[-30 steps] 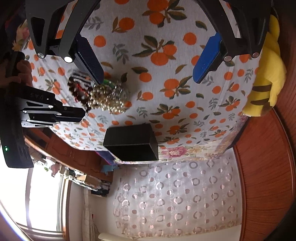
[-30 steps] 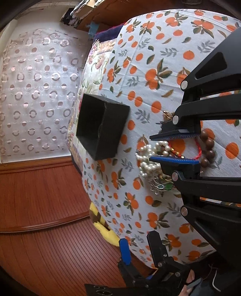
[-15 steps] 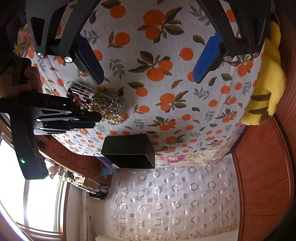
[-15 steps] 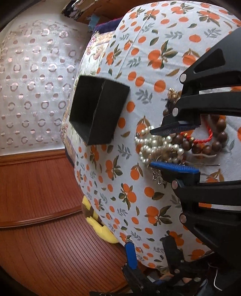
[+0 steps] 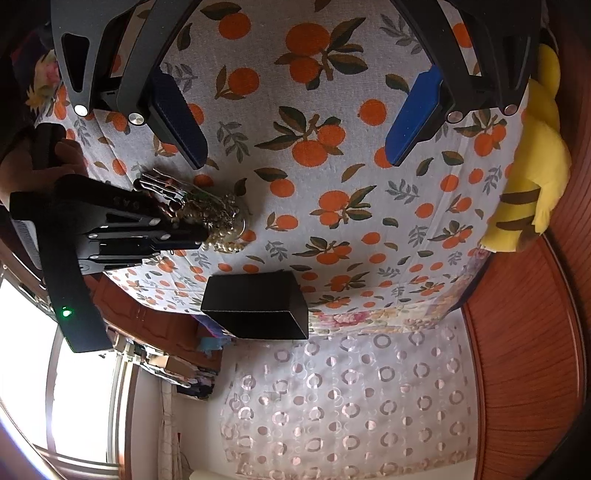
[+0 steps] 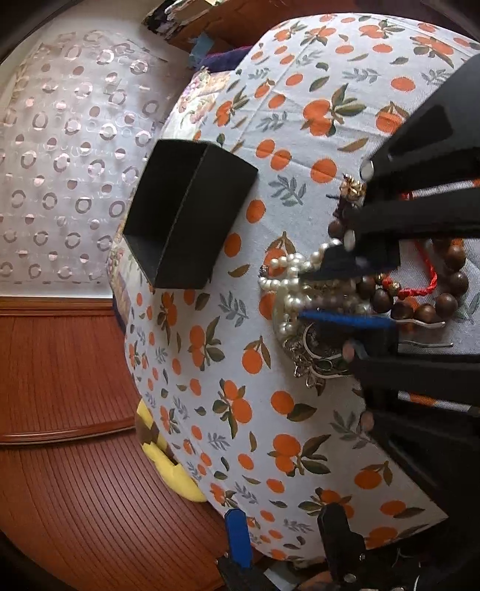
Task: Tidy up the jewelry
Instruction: 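Return the right tool to the pile and grasp the pearl necklace, then lift the pearl necklace with the right tool while the left tool reaches the pile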
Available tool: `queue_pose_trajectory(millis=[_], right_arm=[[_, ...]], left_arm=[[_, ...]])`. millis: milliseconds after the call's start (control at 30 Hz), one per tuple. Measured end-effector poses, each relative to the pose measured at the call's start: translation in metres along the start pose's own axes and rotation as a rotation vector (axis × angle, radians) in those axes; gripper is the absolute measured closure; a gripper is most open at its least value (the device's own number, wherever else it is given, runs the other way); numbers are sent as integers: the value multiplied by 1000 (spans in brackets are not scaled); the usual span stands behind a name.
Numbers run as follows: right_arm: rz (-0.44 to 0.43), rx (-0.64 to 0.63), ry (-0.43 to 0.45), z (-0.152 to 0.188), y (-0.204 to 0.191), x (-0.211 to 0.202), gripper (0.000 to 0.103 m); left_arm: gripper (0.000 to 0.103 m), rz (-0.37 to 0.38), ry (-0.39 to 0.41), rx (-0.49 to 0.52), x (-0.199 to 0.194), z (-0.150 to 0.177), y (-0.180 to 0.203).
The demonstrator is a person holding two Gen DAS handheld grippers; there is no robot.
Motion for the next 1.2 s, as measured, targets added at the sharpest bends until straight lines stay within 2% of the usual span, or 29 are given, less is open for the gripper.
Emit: queue_pose_trajectory(millis=[400, 733, 967, 1200], right_arm=[[-8, 58, 178, -16, 23, -64, 94], [76, 97, 310, -26, 58, -135, 94], [140, 109, 358, -21, 77, -168, 94], [178, 126, 381, -14, 90, -186, 94]], left_arm=[[10, 11, 1, -17, -1, 0, 1], [10, 39, -8, -17, 6, 1, 10], [10, 59, -13, -11, 16, -3, 21], [10, 89, -19, 39, 25, -11, 41]])
Point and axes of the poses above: each gripper's, at about its wrist camera, not at the fingertips, and x roughly the way its jaws point, y to its right, z to its underside, the point moved 1 cm from there along x, roughly the way its jaws point, and after that the axes turned 6 degrees about -x, right-handed, at the moved point
